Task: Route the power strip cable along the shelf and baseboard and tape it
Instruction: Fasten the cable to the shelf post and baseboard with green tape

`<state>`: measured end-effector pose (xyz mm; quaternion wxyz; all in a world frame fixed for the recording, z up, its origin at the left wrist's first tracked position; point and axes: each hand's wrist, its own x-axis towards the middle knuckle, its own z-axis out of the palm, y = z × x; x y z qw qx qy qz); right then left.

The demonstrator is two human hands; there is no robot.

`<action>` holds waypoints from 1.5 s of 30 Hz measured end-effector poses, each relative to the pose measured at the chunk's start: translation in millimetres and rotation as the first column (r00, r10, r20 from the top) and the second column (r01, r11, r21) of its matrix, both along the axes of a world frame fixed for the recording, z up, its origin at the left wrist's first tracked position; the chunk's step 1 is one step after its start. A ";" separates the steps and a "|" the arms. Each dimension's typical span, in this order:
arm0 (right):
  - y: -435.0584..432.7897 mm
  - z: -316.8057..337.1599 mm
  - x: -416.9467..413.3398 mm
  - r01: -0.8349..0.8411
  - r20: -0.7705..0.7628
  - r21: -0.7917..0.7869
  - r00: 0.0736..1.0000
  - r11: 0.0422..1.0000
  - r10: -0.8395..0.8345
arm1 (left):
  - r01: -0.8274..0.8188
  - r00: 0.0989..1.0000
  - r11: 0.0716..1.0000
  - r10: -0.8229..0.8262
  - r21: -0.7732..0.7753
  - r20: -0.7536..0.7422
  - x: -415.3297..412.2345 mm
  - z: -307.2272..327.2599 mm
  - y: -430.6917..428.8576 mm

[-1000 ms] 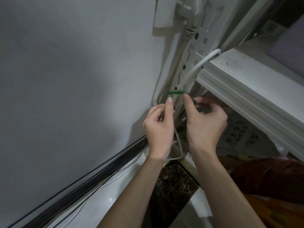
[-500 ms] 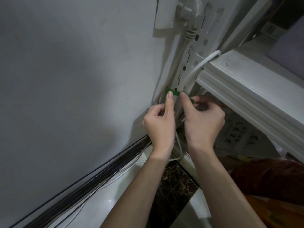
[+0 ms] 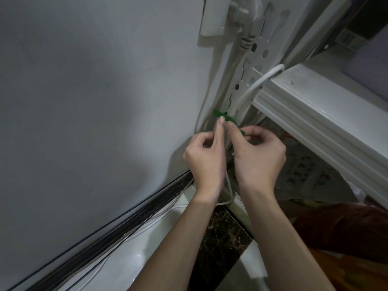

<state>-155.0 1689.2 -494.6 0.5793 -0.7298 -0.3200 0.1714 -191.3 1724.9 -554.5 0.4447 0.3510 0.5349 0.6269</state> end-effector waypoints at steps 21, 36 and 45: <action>5.3 1.2 13.2 0.015 0.075 -0.031 0.997 0.999 -0.013 | 0.000 1.000 0.999 0.001 -0.049 0.009 -1.9 9.0 13.5; 8.1 -4.1 16.1 0.024 0.165 -0.036 0.986 0.999 -0.018 | 0.007 0.988 0.996 0.007 -0.090 0.154 3.3 12.8 15.2; 7.7 -2.6 17.4 0.034 0.188 -0.068 0.982 0.997 -0.020 | -0.022 0.959 0.986 0.067 -0.163 0.275 10.5 13.0 19.5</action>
